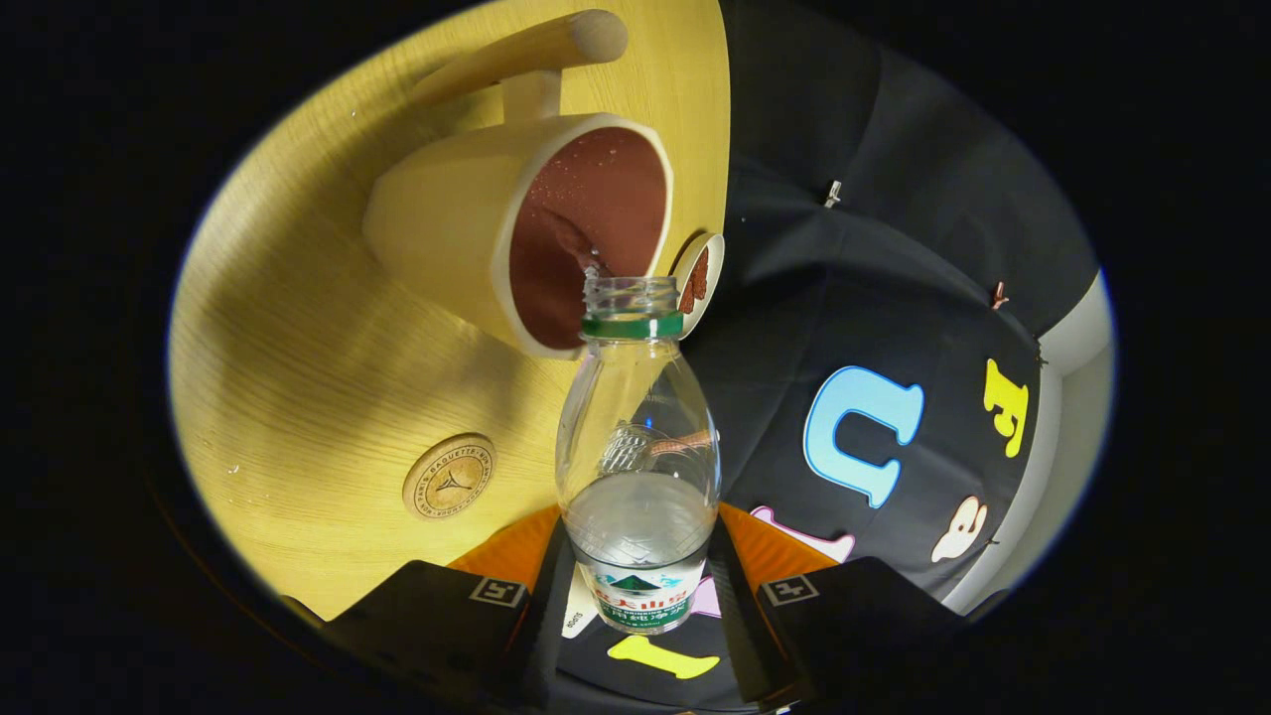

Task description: Take the bottle from table, then pour the juice into the cup, finally place the bottle on the coaster

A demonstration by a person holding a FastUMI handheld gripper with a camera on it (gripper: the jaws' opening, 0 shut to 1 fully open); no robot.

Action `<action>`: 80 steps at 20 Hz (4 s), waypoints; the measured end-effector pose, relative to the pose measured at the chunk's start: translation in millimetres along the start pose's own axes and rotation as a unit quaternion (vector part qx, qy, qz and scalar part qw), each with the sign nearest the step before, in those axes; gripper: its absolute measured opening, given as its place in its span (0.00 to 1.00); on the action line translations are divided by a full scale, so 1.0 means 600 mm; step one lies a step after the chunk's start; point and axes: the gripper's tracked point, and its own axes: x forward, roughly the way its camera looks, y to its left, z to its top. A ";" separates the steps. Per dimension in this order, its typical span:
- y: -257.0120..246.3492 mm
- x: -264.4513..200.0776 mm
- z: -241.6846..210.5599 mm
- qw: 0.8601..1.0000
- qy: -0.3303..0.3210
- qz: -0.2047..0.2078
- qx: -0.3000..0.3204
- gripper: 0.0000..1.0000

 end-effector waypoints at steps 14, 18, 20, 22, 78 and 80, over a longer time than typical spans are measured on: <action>-0.018 -0.002 0.011 0.998 -0.015 -0.006 -0.053 0.70; -0.020 -0.002 0.016 0.998 -0.017 -0.005 -0.062 0.70; -0.027 0.000 0.021 0.997 -0.023 -0.007 -0.075 0.70; -0.035 0.002 0.023 0.996 -0.027 -0.011 -0.088 0.70; -0.091 -0.102 -0.117 0.857 -0.019 0.019 0.514 0.71; -0.085 -0.102 -0.109 0.824 -0.030 0.039 0.564 0.71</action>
